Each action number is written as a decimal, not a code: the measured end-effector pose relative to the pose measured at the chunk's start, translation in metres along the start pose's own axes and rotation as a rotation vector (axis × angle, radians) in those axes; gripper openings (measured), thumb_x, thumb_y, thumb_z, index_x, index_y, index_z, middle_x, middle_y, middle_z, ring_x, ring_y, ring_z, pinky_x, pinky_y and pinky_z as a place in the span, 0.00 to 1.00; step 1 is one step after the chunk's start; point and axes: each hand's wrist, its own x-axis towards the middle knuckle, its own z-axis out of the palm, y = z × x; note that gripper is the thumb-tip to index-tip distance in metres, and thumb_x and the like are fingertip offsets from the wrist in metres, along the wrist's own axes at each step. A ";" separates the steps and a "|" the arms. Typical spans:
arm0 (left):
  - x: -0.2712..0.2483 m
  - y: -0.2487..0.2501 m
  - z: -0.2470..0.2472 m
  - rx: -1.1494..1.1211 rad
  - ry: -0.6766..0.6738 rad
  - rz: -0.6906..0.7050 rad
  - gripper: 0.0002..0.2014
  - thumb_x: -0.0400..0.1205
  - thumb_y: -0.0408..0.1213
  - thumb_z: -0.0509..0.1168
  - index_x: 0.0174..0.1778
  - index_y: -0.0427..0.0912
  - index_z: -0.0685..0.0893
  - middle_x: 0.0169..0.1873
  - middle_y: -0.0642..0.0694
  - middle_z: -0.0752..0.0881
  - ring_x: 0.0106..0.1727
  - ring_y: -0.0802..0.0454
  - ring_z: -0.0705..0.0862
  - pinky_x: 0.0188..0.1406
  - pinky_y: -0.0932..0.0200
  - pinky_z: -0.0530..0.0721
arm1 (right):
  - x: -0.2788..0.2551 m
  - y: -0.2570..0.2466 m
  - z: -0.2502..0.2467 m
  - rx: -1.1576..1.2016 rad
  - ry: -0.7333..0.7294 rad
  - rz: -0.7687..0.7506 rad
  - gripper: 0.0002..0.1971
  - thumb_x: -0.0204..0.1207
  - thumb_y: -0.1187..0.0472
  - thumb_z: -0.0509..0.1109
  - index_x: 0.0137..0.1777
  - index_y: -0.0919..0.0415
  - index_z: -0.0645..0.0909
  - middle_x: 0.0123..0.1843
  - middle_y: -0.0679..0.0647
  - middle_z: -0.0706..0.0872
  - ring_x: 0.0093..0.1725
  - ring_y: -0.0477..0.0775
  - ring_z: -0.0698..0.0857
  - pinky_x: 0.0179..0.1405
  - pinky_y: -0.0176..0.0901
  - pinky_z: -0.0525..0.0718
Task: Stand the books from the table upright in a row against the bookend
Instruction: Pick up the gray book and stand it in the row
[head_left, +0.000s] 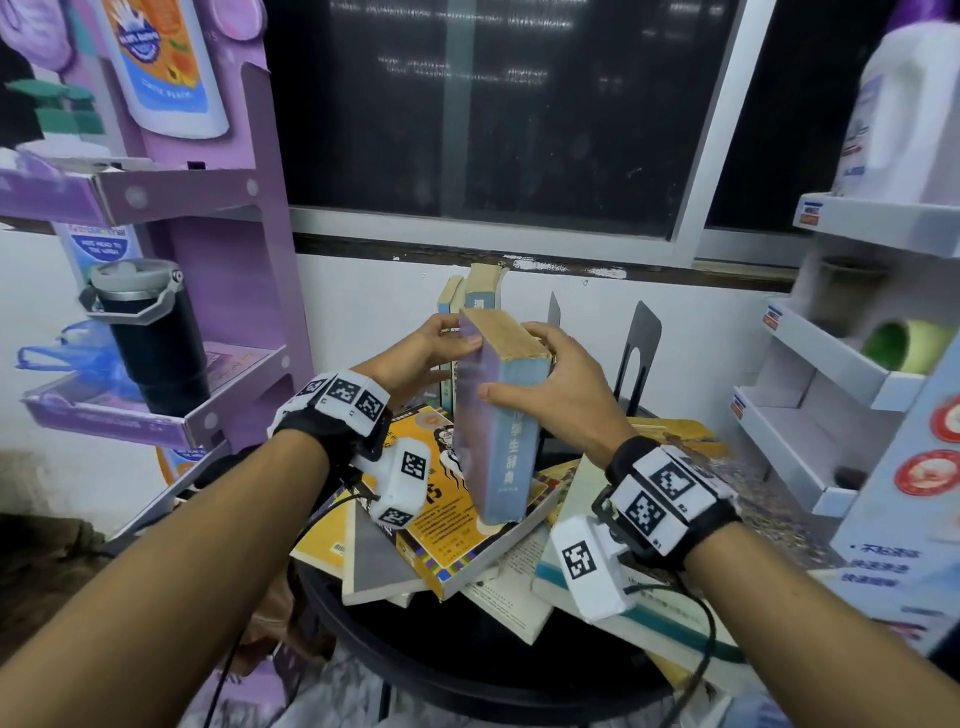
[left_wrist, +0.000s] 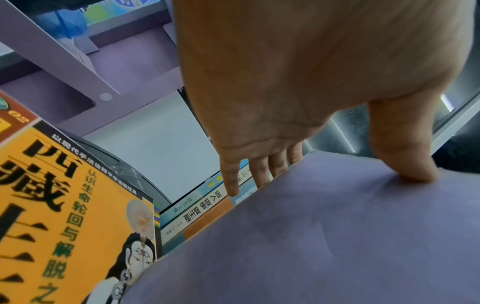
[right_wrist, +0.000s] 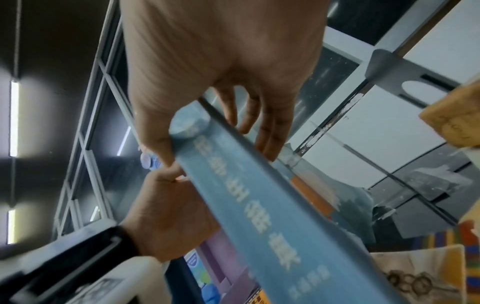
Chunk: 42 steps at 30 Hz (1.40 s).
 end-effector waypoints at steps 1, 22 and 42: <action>0.001 0.000 0.002 0.000 0.004 0.008 0.30 0.74 0.44 0.70 0.71 0.43 0.72 0.61 0.46 0.84 0.65 0.48 0.82 0.68 0.49 0.76 | -0.002 -0.002 0.000 -0.002 0.043 0.002 0.36 0.58 0.44 0.84 0.65 0.50 0.74 0.54 0.43 0.81 0.51 0.42 0.84 0.46 0.35 0.84; 0.001 0.002 0.011 0.056 0.055 0.091 0.24 0.74 0.39 0.72 0.67 0.42 0.79 0.58 0.42 0.85 0.59 0.50 0.84 0.55 0.59 0.81 | 0.000 -0.021 -0.003 -0.324 0.061 0.137 0.23 0.62 0.42 0.77 0.52 0.54 0.79 0.48 0.54 0.84 0.46 0.57 0.84 0.29 0.40 0.73; 0.054 -0.002 -0.012 0.167 0.392 0.099 0.21 0.84 0.39 0.64 0.73 0.42 0.73 0.60 0.47 0.80 0.61 0.51 0.78 0.59 0.58 0.69 | 0.040 0.002 -0.027 -0.384 0.153 0.139 0.16 0.67 0.50 0.75 0.50 0.58 0.81 0.48 0.55 0.85 0.44 0.56 0.83 0.27 0.38 0.73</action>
